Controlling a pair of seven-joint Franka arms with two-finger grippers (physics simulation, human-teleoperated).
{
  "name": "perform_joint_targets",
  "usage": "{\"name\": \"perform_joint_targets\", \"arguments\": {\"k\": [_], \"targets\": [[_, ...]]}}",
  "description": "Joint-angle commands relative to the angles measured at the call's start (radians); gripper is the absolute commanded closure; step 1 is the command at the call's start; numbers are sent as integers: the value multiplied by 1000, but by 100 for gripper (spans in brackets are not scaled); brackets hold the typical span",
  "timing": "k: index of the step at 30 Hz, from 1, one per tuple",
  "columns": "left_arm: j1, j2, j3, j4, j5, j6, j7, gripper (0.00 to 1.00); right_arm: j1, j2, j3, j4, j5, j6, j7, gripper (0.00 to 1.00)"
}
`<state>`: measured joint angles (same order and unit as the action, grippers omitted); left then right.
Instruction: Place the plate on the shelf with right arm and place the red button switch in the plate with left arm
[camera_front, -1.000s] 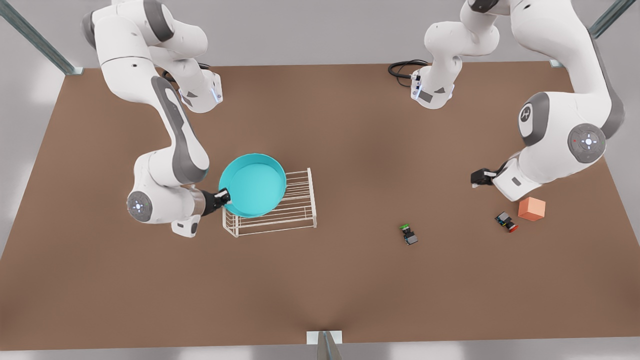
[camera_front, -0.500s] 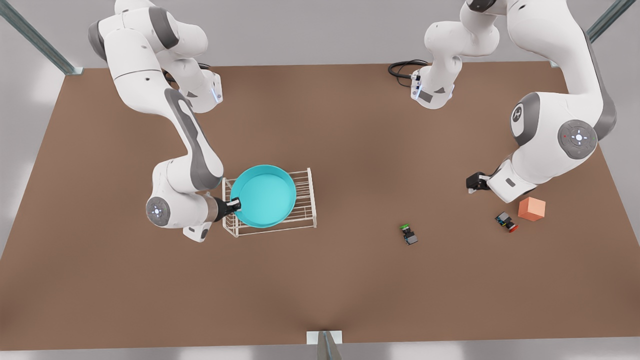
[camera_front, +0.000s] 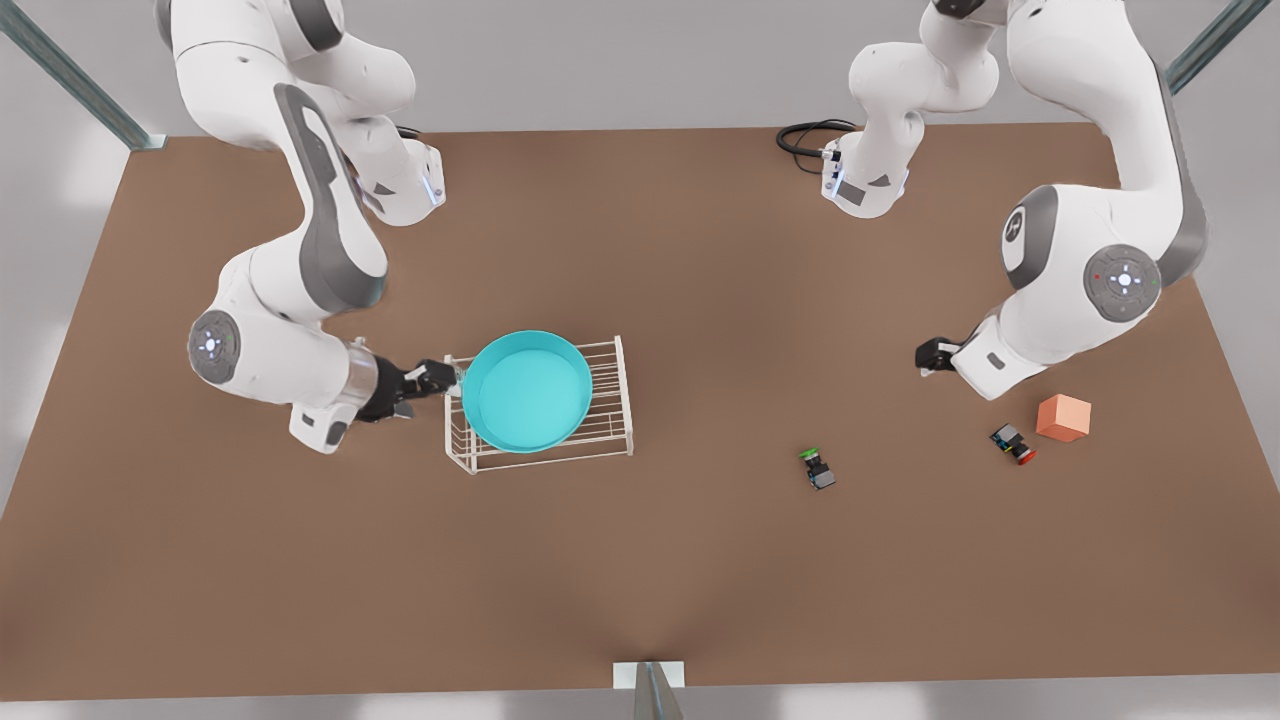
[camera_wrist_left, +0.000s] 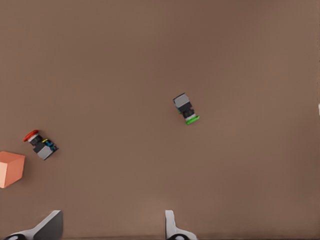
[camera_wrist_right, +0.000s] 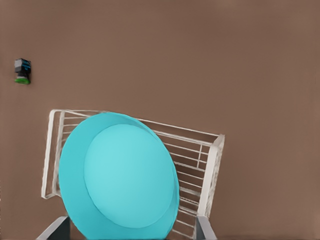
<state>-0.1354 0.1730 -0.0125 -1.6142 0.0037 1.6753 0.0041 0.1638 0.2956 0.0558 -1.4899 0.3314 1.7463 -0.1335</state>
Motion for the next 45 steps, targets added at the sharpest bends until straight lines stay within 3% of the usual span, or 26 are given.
{"name": "perform_joint_targets", "arguments": {"k": [1,4,7,9,11,13,16,24,39,45], "targets": [[3,-7,-4,-21,5,87,-30,0,-20,4,-27,86,-184,-206,74,0],[14,19,2,-15,-1,72,-59,0,-125,62,-30,128,-417,-172,-67,0],[77,163,40,-15,28,175,-211,0,-135,109,-27,126,-491,-102,-52,0],[102,224,45,-15,21,291,-279,0,-153,106,-31,123,-485,-107,-54,0],[131,241,45,-27,-7,290,-519,0,-153,106,-31,128,-486,-105,-54,0],[214,221,45,-84,-57,299,-588,0,-155,106,-31,126,-486,-105,-54,0],[211,237,45,-141,-50,411,-681,0,-153,106,-31,126,-485,-105,-54,0],[298,376,46,-125,-1,617,-558,0,-153,106,-30,126,-486,-105,-54,0],[327,347,48,-243,70,615,-464,0,-153,106,-30,126,-486,-105,-54,0],[361,370,49,-273,75,698,-412,0,-153,108,-30,126,-486,-105,-54,0]]}}
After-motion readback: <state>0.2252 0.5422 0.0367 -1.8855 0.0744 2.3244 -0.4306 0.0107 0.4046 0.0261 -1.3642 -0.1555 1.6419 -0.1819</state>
